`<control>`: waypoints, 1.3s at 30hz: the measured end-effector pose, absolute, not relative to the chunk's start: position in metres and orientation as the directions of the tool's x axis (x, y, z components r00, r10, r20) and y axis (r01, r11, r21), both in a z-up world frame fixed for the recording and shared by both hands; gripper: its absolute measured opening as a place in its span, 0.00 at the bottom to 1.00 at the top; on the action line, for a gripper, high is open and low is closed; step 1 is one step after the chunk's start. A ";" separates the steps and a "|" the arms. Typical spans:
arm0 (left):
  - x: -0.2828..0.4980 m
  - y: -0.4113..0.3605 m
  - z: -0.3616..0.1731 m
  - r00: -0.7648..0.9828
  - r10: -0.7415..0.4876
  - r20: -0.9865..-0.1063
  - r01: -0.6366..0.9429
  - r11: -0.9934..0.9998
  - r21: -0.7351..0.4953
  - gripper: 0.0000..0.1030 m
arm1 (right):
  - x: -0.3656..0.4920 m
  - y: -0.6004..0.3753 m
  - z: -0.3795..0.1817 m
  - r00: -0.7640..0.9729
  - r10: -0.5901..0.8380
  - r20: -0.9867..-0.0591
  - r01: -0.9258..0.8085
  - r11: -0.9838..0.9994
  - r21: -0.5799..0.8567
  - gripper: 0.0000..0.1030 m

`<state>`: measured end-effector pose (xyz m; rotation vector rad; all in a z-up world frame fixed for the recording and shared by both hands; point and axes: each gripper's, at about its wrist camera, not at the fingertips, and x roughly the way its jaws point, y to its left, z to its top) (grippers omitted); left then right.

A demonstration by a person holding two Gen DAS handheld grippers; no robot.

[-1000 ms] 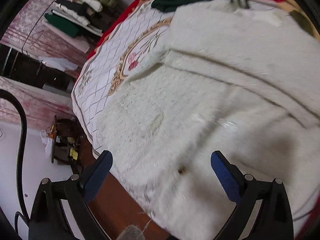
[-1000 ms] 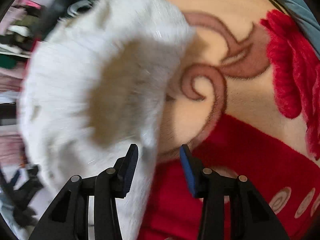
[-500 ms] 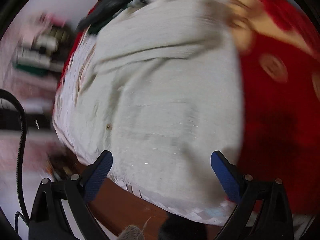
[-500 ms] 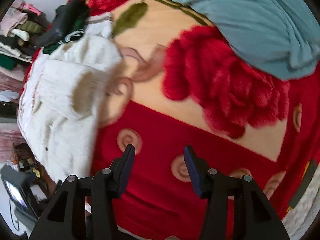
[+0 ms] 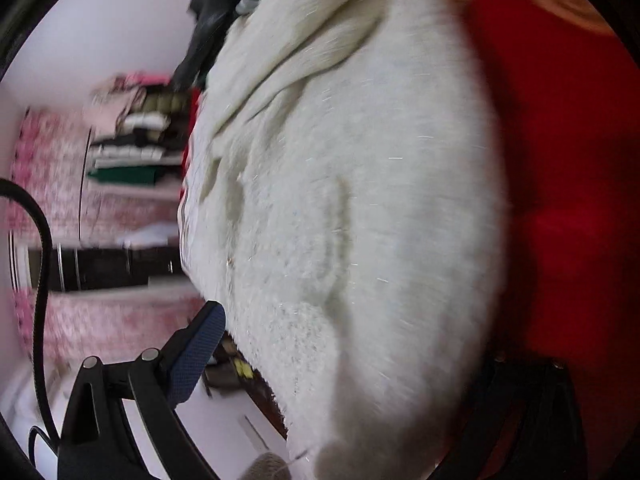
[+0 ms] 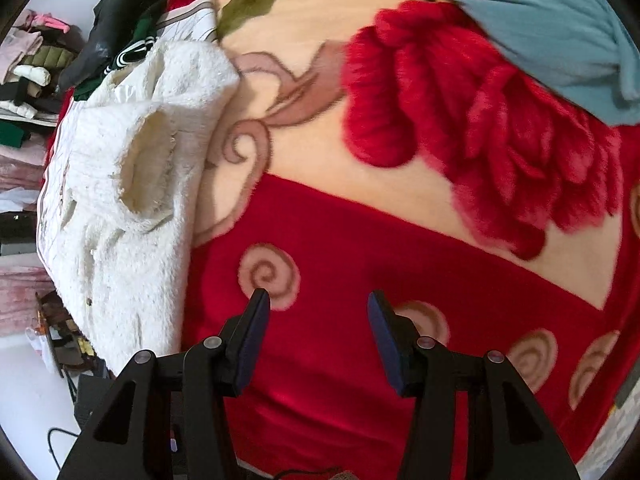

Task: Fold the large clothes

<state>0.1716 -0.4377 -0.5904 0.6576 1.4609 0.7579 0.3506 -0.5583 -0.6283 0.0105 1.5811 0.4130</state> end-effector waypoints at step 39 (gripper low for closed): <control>0.149 -0.206 -0.441 0.125 0.141 -0.982 -0.607 0.794 0.037 0.17 | 0.417 -0.268 -0.579 -0.153 0.626 -0.764 -0.108 0.758 0.643 0.23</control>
